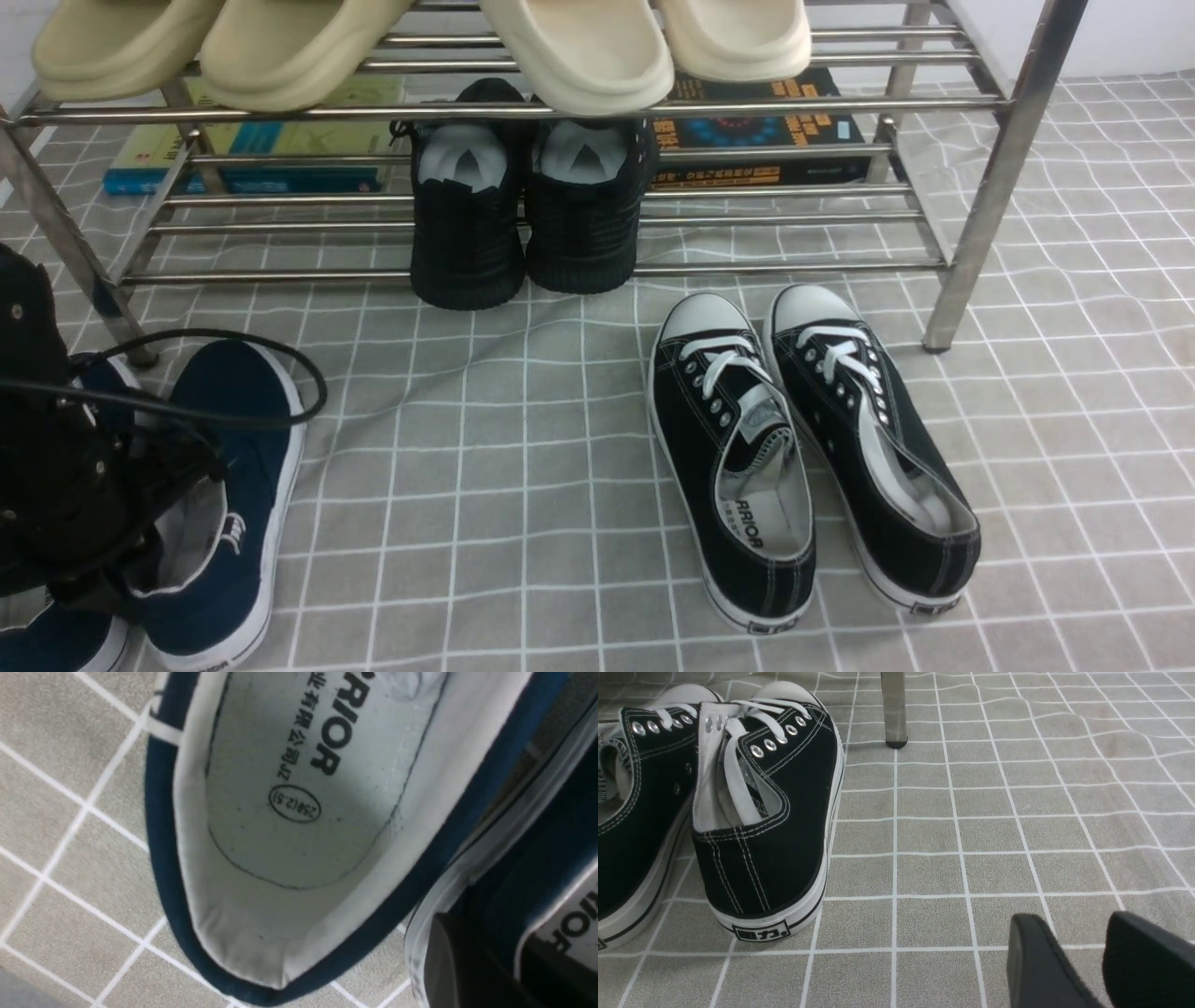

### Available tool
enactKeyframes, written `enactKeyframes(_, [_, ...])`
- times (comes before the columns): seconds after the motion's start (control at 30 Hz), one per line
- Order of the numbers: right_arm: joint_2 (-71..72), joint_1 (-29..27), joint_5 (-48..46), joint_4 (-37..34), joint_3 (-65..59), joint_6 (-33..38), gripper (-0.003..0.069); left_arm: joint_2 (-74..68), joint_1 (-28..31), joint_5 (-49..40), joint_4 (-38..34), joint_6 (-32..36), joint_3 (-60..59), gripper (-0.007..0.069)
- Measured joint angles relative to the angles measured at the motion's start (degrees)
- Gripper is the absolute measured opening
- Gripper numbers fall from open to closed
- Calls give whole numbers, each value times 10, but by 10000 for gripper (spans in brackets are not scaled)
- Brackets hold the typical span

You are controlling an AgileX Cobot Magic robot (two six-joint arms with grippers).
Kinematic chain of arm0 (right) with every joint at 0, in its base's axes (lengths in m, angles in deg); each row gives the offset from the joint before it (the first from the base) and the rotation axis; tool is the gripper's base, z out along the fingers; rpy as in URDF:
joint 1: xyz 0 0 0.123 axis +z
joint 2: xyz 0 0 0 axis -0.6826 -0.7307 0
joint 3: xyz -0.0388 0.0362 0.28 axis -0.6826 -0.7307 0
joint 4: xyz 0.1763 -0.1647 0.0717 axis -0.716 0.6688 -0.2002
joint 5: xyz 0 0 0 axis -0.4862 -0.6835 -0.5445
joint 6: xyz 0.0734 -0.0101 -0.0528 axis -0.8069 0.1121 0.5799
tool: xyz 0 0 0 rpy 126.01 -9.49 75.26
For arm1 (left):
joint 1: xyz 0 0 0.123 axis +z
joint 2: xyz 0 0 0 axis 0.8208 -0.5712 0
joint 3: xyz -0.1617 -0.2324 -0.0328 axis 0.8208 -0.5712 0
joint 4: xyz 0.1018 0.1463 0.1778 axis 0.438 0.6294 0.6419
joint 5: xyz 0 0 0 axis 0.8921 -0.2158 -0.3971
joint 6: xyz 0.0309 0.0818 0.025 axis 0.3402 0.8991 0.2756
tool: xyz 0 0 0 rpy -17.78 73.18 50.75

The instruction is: Take the shoes off the shelf with your hand from the grey coffee tablecloth.

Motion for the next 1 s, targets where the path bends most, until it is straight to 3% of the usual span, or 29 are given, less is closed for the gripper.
enactKeyframes(0.2, [0,0,0,0,0,0,239,0,0,1,-1,0,0,115])
enactKeyframes(0.37, [0,0,0,0,0,0,239,16,0,-1,0,14,0,304])
enactKeyframes(0.47, [0,0,0,0,0,0,239,49,0,-7,1,23,0,369])
enactKeyframes(0.53, [0,0,0,0,0,0,239,68,0,-12,2,38,0,373])
enactKeyframes(0.6, [0,0,0,0,0,0,239,105,0,-27,0,72,0,358])
enactKeyframes(0.9, [0,0,0,0,0,0,239,320,0,-145,-68,284,0,21])
enactKeyframes(1.0, [0,0,0,0,0,0,239,385,0,-161,-97,326,-2,1])
